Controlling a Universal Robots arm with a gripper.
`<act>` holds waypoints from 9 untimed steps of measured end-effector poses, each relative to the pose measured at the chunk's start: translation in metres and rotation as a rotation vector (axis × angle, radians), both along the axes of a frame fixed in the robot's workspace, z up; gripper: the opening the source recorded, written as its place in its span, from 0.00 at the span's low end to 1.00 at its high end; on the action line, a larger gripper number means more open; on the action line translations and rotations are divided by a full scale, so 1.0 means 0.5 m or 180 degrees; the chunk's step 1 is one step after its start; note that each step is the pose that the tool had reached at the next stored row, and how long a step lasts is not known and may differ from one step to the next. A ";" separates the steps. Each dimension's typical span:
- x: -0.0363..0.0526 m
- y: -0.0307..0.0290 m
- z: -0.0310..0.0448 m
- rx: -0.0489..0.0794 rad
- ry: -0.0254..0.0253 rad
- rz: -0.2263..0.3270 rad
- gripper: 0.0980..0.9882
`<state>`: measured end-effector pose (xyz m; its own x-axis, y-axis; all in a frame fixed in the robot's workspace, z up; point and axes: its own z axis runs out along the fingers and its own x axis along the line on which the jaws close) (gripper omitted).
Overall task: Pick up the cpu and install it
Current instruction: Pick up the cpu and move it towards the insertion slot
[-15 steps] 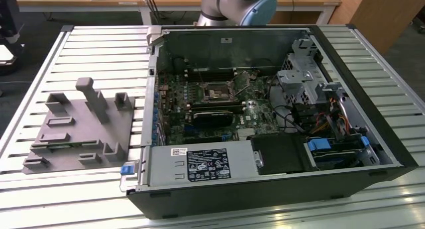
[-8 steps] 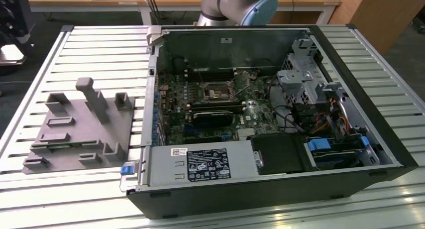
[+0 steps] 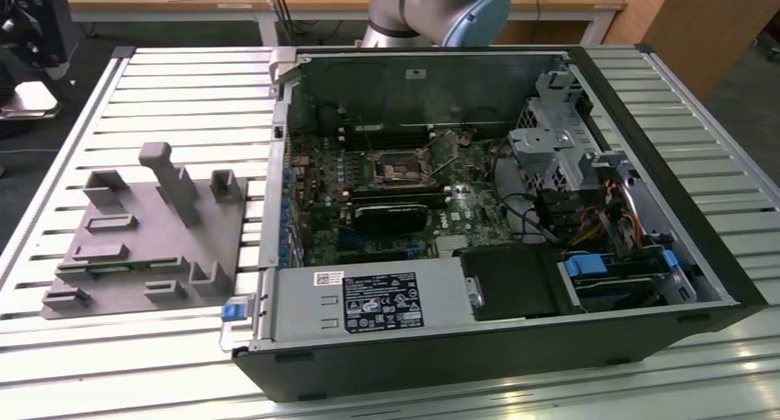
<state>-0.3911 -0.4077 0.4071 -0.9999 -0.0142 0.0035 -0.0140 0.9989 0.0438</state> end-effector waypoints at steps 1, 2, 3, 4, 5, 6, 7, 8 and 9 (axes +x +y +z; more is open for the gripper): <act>0.003 0.000 0.000 0.0000 0.0000 0.0000 0.48; 0.005 0.000 0.000 0.0000 0.0000 0.0000 0.48; 0.008 0.000 0.000 0.0000 0.0000 0.0000 0.48; 0.010 0.000 0.000 0.0000 0.0000 0.0000 0.48; 0.013 0.000 0.000 0.0000 0.0000 0.0000 0.48; 0.015 0.000 0.000 0.0000 0.0000 0.0000 0.48; 0.017 0.000 0.000 0.0000 0.0000 0.0000 0.48; 0.020 0.000 0.000 0.0000 0.0000 0.0000 0.48; 0.023 0.000 0.000 0.0000 0.0000 0.0000 0.48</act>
